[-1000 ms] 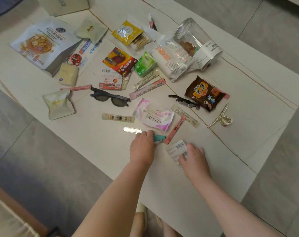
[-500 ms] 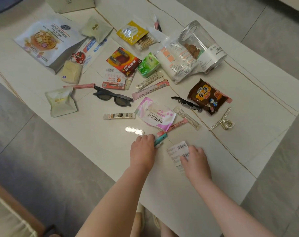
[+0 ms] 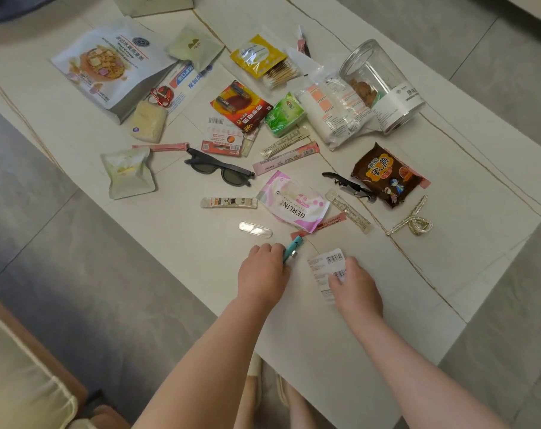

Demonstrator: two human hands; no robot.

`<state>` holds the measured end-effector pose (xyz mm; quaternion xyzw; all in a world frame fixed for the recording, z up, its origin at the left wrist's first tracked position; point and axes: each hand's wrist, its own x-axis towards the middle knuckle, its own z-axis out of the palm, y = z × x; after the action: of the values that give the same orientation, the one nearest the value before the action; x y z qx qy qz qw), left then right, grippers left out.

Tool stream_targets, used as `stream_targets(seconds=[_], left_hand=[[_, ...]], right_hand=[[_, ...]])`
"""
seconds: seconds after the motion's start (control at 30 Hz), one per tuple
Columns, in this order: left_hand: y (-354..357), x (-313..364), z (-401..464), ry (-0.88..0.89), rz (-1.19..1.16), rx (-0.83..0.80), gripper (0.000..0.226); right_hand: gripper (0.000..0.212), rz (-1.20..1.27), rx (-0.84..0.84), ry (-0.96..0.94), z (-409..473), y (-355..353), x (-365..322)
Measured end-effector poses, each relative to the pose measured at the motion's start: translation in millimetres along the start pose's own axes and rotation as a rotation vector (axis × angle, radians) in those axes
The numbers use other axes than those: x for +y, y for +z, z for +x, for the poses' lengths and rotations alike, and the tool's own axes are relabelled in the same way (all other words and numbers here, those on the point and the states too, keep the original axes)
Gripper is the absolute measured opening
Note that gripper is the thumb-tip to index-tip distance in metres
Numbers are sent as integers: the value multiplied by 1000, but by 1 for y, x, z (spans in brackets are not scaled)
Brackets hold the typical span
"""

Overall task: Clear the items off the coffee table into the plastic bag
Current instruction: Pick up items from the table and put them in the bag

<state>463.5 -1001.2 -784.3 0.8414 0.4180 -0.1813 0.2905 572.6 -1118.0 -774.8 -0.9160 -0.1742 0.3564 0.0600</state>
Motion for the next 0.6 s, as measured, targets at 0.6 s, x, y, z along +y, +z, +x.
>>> stream_targets(seconds=[0.6], left_hand=[[-58, -15, -37, -265, -303, 38, 23]], right_hand=[[20, 182, -110, -50, -25, -36, -60]])
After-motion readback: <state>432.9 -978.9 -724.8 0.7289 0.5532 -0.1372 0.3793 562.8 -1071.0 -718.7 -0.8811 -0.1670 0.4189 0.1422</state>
